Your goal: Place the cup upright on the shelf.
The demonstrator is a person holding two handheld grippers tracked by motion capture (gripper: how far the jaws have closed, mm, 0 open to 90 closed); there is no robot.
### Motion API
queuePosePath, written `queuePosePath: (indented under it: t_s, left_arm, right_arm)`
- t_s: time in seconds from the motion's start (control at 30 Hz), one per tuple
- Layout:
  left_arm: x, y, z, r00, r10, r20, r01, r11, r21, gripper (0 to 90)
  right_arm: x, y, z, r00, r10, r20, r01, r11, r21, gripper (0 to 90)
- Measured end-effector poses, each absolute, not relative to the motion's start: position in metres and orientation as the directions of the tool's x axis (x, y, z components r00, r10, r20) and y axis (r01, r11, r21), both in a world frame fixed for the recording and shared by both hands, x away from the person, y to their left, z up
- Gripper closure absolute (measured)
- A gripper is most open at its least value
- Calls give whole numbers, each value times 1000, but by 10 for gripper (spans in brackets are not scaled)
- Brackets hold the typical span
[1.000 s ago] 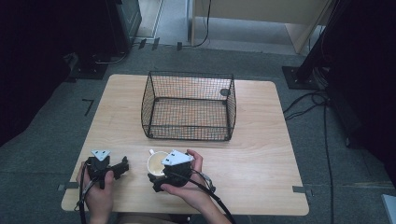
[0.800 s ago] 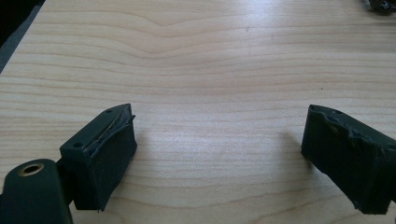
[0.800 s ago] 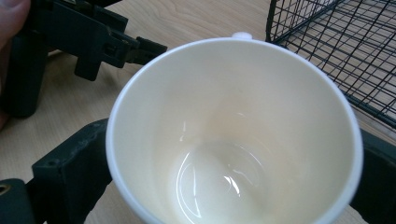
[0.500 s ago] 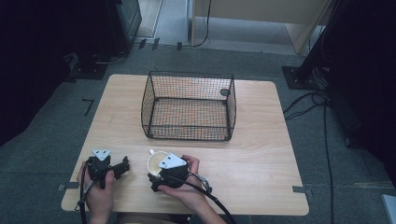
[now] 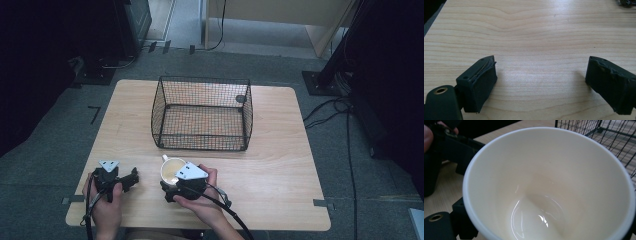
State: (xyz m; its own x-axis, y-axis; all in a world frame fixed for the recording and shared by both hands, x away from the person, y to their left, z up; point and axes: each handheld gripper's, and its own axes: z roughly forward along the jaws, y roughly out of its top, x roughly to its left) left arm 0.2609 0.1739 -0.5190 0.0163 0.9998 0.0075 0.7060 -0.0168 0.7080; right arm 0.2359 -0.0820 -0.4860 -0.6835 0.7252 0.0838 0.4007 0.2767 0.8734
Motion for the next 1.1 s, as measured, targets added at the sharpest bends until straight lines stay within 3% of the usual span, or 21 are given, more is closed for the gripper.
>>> queuePosePath:
  t_s: [1.1]
  left_arm:
    - [261,174,-519,19,1000,9,707,-20,707,100]
  right_arm:
    - [266,-127,-410,-628,775,68,244,112,963,86]
